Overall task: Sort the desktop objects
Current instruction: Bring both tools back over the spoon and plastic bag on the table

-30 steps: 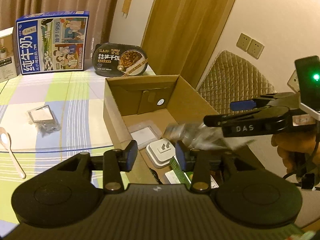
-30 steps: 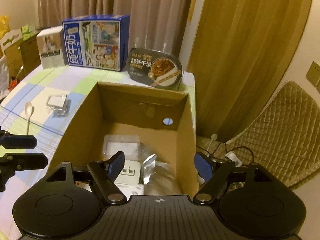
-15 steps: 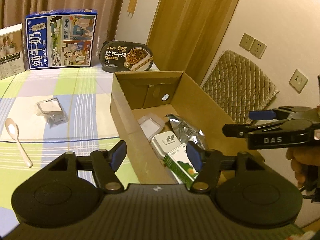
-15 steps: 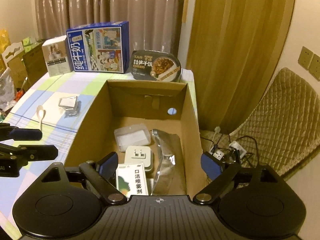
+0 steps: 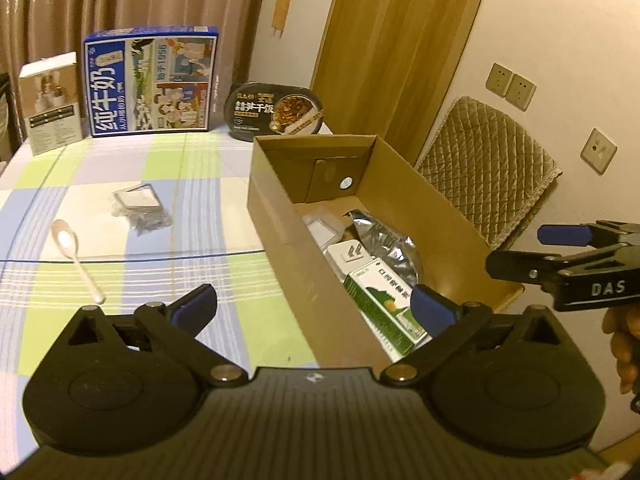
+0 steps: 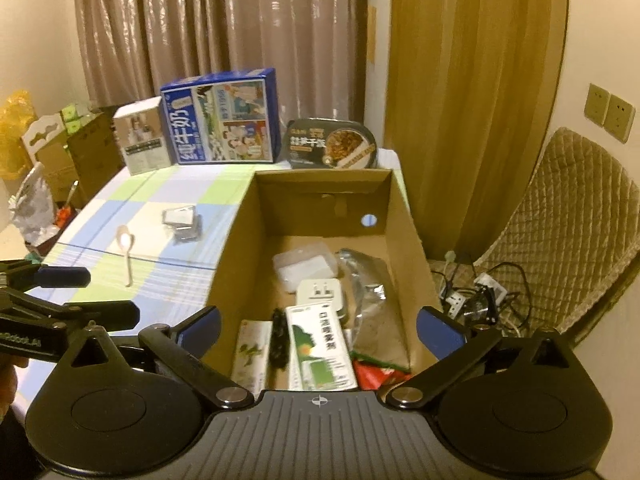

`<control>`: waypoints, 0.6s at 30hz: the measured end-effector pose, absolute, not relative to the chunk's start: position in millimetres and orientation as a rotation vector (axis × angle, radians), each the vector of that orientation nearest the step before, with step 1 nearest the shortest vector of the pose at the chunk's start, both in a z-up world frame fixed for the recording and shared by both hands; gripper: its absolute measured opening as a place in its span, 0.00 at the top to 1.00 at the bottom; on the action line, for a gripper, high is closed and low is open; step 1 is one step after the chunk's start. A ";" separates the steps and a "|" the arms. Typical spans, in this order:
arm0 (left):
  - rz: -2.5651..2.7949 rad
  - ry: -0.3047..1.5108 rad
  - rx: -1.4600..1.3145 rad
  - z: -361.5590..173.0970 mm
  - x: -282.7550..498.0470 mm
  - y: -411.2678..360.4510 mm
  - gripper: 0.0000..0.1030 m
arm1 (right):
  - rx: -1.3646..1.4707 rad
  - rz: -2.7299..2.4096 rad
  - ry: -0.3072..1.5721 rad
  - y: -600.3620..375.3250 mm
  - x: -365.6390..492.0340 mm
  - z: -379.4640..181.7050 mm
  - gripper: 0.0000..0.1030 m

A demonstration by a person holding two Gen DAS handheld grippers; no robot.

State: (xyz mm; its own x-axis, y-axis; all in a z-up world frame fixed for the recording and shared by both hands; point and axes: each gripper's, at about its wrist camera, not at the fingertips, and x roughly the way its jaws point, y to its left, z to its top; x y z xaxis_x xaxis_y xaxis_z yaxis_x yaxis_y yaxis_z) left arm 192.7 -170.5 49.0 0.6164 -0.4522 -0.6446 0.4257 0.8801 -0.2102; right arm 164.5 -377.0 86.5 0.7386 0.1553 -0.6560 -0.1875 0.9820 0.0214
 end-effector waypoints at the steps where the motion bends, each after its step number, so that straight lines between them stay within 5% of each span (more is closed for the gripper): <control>1: -0.501 0.748 -0.037 49.7 189.3 -167.7 0.02 | -0.049 0.189 0.711 -374.5 160.1 87.7 0.02; 18: -0.304 0.661 -0.044 49.9 151.0 -79.5 0.01 | -0.068 0.319 0.687 -310.6 129.4 89.6 0.02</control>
